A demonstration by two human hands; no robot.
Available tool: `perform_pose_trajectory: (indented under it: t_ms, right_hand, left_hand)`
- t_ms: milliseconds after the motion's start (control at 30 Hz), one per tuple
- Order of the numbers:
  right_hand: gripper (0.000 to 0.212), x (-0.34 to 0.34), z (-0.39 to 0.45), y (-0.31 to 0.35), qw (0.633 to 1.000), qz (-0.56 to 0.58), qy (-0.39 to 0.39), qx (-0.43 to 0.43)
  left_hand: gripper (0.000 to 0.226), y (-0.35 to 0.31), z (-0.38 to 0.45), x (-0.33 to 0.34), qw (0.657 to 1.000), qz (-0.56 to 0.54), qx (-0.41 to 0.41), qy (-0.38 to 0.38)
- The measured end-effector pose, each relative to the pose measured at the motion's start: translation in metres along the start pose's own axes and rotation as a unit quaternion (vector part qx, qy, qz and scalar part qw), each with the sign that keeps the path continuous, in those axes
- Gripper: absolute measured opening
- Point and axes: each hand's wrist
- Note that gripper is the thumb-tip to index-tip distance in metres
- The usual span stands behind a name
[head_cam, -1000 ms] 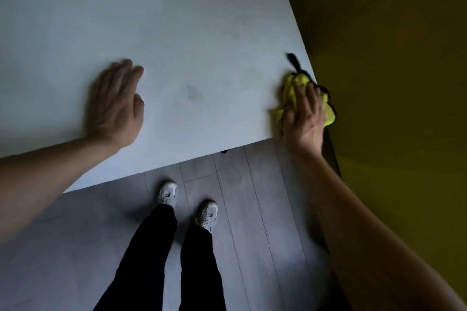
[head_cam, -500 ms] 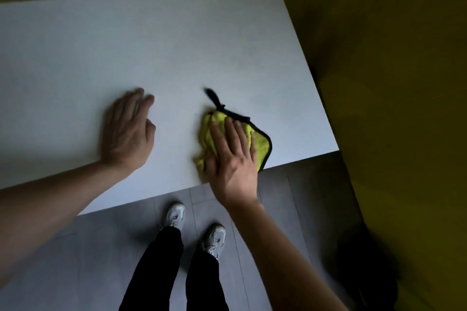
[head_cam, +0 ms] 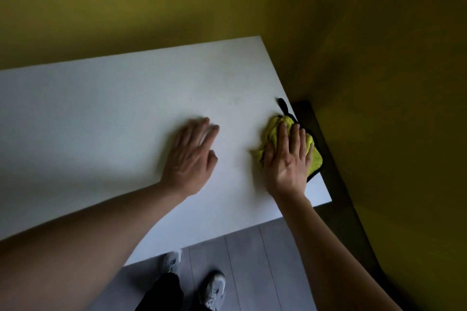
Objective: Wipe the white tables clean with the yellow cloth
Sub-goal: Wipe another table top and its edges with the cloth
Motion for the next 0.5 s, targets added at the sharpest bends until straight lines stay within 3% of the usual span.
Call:
perform_pose_trajectory:
  t_ms: [367, 500]
  right_hand:
    - [0.062, 0.016, 0.108, 0.022, 0.992, -0.038, -0.003, 0.123]
    - [0.050, 0.022, 0.152, 0.031, 0.987, -0.046, -0.018, 0.154]
  left_hand:
    - [0.064, 0.035, 0.121, -0.003, 1.000, 0.015, -0.003, -0.013]
    - [0.069, 0.045, 0.149, 0.001, 1.000, 0.015, -0.003, -0.003]
Point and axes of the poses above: each hand's wrist, its own z-axis towards the middle knuckle, its own x-axis out of the palm, y = z × x
